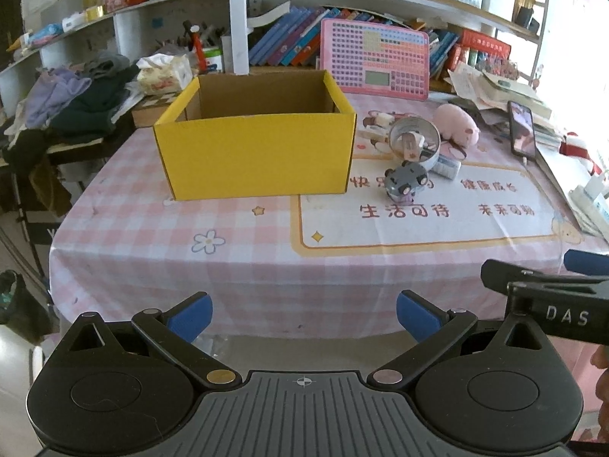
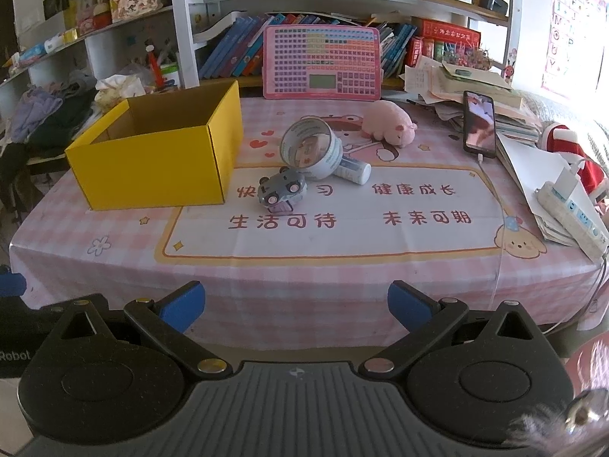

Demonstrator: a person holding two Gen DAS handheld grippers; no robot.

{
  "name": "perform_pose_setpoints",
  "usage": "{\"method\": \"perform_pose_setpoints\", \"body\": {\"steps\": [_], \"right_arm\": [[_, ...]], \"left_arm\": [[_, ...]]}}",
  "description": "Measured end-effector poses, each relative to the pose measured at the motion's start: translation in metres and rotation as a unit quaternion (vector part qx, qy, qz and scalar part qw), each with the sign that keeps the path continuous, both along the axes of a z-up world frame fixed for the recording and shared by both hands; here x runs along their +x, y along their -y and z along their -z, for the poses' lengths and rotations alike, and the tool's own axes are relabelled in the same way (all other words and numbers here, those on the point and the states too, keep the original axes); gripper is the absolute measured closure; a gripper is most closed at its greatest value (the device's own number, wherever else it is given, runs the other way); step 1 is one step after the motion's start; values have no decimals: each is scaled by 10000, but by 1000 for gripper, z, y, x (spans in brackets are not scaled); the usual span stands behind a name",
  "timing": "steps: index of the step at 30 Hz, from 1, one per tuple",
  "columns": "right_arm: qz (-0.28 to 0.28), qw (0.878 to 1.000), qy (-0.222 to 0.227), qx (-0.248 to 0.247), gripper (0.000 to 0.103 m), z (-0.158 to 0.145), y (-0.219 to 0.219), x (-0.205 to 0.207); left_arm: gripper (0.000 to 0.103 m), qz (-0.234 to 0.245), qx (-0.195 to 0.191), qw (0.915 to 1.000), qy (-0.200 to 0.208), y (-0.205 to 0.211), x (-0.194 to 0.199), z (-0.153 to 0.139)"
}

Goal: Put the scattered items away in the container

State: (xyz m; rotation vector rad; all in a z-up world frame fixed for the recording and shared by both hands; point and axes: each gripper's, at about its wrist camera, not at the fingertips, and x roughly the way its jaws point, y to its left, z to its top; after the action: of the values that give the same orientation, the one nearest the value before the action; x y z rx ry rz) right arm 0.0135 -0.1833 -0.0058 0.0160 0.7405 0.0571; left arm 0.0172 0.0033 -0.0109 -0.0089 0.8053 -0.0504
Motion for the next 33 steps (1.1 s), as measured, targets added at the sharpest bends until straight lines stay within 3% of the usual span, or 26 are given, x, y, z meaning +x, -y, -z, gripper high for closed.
{"method": "perform_pose_setpoints", "body": {"steps": [13, 21, 33], "right_arm": [[21, 10000, -55, -29, 0, 7, -5, 11], [-337, 9992, 117, -169, 0, 1, -6, 18], [-13, 10000, -5, 75, 0, 10, 5, 35]], "left_arm": [[0, 130, 124, 9998, 6, 0, 6, 4], [0, 214, 2, 9998, -13, -5, 14, 5], [0, 460, -24, 9989, -17, 3, 37, 11]]}}
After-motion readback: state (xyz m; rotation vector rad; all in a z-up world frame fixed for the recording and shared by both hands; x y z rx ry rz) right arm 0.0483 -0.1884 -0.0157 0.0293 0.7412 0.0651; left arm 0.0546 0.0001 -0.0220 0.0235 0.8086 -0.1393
